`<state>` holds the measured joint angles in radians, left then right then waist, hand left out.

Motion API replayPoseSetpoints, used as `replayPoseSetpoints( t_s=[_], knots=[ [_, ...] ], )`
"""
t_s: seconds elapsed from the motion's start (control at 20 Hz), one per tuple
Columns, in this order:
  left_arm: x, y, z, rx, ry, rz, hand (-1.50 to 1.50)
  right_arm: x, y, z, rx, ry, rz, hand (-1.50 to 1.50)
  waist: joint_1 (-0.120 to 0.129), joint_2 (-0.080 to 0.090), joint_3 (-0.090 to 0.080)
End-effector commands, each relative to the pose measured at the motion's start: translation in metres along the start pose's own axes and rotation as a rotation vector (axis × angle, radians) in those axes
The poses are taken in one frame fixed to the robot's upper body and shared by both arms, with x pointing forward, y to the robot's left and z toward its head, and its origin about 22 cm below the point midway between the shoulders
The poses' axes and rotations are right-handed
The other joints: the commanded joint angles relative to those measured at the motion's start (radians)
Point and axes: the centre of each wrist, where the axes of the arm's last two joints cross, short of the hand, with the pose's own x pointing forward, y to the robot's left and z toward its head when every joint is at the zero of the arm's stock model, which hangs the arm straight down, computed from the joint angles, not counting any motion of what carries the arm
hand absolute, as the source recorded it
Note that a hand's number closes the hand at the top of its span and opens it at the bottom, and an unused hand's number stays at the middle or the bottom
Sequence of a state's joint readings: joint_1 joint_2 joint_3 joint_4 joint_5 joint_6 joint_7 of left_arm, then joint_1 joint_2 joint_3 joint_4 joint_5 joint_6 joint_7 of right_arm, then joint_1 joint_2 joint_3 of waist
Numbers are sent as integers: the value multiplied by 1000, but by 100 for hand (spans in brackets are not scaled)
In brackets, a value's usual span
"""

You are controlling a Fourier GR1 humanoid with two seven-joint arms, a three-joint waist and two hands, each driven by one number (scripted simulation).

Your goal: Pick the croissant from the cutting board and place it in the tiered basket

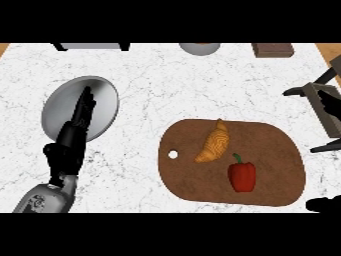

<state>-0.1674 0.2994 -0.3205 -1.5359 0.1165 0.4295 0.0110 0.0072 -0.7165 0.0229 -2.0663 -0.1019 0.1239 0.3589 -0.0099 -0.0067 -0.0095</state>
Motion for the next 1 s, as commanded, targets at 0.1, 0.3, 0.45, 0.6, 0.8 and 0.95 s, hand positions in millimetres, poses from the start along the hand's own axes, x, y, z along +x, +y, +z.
replayPoseSetpoints(
  t_s=[0.1, 0.3, 0.45, 0.6, 0.8, 0.95],
  knots=[
    [11, -18, -13, -36, -25, 8, 0, 63, 4, 4, 91, 146, 405, -150, 23, 9, 0],
    [17, -20, -11, -58, -20, 17, 0, 93, 25, -2, 116, 253, 477, -150, 63, 10, 1],
    [19, -26, -17, -81, -42, 4, 0, 109, 46, -23, 140, 291, 502, -150, 72, 15, 3],
    [10, -20, -9, -57, -17, 0, 0, 132, 59, -32, 170, 308, 502, -150, 59, 9, 3],
    [16, -7, -2, -58, -20, 13, 0, 149, 73, -59, 200, 324, 515, -150, 55, 5, 5],
    [5, -19, -8, -42, -21, 11, 0, 156, 93, -67, 254, 348, 538, -150, 37, 6, 4]
  ],
)
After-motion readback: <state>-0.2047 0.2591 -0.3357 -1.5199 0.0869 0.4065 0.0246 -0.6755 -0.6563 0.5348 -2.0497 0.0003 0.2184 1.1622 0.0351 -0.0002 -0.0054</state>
